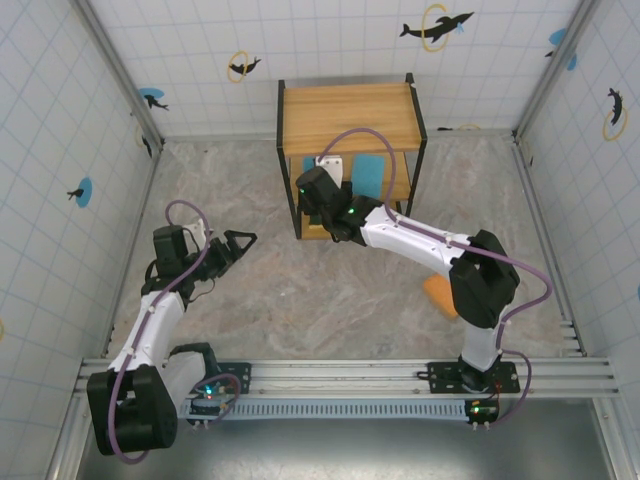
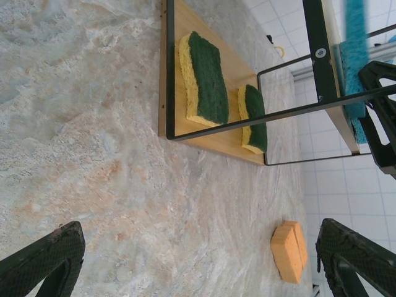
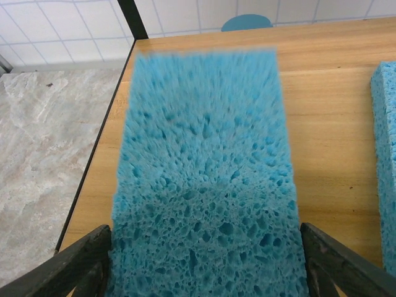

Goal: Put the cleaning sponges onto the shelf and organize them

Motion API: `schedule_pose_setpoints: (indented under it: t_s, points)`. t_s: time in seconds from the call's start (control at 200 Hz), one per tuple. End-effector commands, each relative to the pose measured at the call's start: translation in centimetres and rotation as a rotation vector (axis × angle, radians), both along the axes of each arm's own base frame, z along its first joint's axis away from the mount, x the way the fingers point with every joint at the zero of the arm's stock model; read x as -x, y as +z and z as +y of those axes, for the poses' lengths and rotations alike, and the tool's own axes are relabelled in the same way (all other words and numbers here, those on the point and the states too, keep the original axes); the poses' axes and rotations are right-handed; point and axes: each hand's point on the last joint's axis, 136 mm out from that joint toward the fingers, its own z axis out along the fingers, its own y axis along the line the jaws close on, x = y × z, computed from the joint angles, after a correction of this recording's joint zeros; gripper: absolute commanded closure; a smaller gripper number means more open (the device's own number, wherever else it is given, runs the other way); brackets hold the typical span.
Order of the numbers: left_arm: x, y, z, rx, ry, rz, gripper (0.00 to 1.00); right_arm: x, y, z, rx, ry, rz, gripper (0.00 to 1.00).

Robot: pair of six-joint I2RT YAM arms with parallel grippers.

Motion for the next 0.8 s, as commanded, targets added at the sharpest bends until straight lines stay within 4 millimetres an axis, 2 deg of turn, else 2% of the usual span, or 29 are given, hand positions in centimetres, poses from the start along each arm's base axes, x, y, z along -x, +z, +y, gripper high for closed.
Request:
schedule_pose_setpoints:
  t_s: [0.0,0.796]
  points:
    - [-0.3,1.4,-0.1,-0.018,-0.015,-0.051,0.02,0.1,-0.3,-0.2,0.016,-0.023,-0.012,0.2]
    - [-0.2,1.9,-0.1,-0.018,-0.013,-0.057,0.02,1.2,1.0,-0.2,0.015,0.016,-0.053,0.15]
